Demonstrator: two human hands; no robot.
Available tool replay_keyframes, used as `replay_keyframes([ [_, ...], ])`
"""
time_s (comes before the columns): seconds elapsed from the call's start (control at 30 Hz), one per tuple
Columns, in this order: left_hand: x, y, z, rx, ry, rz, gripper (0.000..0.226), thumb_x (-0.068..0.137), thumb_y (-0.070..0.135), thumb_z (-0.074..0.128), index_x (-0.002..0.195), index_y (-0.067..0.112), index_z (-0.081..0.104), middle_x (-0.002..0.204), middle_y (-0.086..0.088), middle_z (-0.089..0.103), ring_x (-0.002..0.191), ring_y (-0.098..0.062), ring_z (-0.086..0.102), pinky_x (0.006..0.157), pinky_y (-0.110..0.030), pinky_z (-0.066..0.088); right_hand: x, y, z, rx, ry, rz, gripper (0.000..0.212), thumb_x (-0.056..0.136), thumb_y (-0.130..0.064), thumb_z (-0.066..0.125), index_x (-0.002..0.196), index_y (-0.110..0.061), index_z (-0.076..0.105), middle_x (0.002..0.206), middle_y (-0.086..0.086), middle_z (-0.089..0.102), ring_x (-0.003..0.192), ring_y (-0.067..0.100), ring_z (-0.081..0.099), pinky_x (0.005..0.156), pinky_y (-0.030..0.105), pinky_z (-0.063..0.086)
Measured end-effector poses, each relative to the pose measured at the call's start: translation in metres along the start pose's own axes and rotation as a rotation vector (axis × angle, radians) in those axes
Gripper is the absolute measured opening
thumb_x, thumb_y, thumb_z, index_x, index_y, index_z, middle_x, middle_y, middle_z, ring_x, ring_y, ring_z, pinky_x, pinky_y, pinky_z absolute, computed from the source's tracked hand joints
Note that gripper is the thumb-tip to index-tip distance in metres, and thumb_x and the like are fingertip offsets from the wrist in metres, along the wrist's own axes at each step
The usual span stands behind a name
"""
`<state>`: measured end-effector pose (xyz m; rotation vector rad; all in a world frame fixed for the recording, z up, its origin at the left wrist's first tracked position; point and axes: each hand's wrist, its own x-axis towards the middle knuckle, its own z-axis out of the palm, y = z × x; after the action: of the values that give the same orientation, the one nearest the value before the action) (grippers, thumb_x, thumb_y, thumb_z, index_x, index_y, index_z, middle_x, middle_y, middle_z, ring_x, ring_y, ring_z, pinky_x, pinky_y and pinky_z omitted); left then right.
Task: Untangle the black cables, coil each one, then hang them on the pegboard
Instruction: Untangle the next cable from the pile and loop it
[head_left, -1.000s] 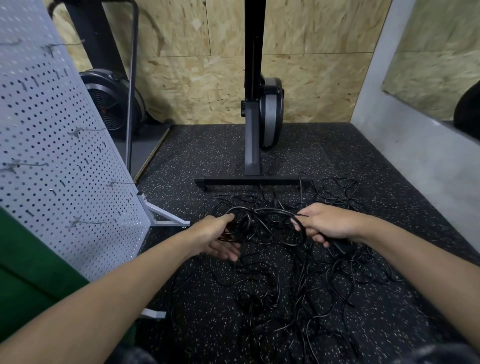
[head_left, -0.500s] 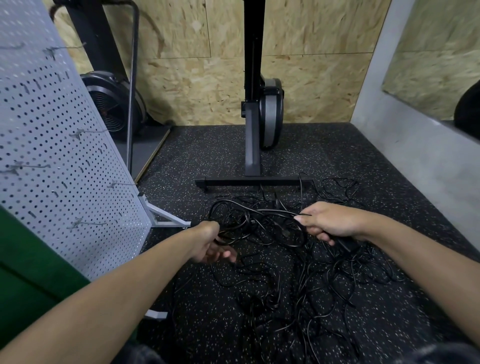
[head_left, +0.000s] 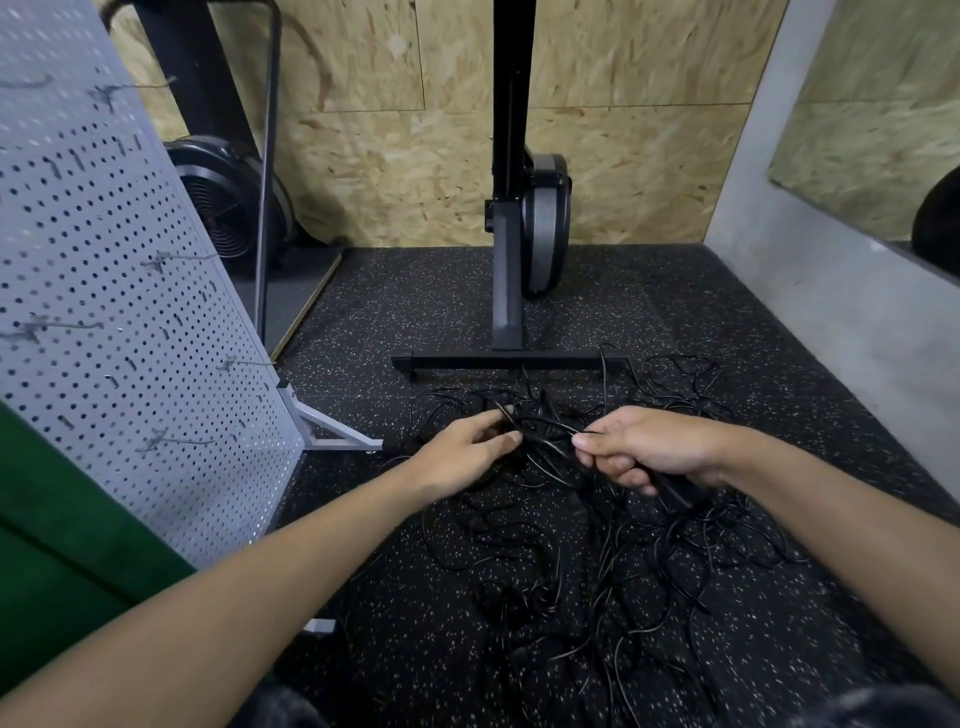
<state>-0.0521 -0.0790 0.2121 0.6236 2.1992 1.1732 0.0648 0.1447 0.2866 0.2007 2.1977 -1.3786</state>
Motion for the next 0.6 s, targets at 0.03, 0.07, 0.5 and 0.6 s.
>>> replay_keyframes([
  [0.03,0.0010,-0.0001,0.0000,-0.072,0.014,-0.010,0.052,0.105,0.051,0.054,0.154,0.045,0.042,0.136,0.011,0.064,0.120,-0.009,0.064,0.108,-0.037,0.050,0.0000,-0.0003,0.0004,-0.003,-0.007,-0.006,0.030,0.111,-0.032,0.045,0.089,-0.015,0.055,0.059,-0.007,0.038,0.047,0.006,0.036,0.044,0.018,0.036],
  [0.07,0.0016,0.0000,-0.0013,-0.135,0.048,-0.029,0.051,0.106,0.051,0.052,0.155,0.048,0.040,0.139,0.011,0.062,0.115,-0.009,0.067,0.108,-0.041,0.051,-0.0002,-0.0005,0.0006,-0.009,-0.010,-0.010,0.029,0.111,-0.032,0.045,0.090,-0.014,0.055,0.059,-0.007,0.038,0.047,0.006,0.036,0.044,0.018,0.037],
  [0.5,-0.0048,-0.0013,-0.0039,-0.529,-0.119,-0.342,0.063,0.105,0.066,0.035,0.132,0.013,0.057,0.100,-0.014,0.078,0.095,-0.030,0.075,0.080,-0.042,0.058,-0.0021,0.0015,0.0015,-0.031,0.060,-0.039,0.027,0.111,-0.026,0.044,0.094,-0.011,0.058,0.058,-0.008,0.042,0.048,0.007,0.040,0.047,0.020,0.039],
  [0.6,-0.0041,0.0001,0.0002,-0.453,-0.133,-0.307,0.048,0.108,0.051,0.045,0.128,0.011,0.063,0.103,-0.011,0.075,0.094,-0.026,0.073,0.081,-0.039,0.055,-0.0018,0.0028,0.0019,-0.019,0.089,-0.052,0.026,0.111,-0.024,0.045,0.094,-0.011,0.060,0.058,-0.008,0.043,0.049,0.007,0.041,0.048,0.021,0.039],
])
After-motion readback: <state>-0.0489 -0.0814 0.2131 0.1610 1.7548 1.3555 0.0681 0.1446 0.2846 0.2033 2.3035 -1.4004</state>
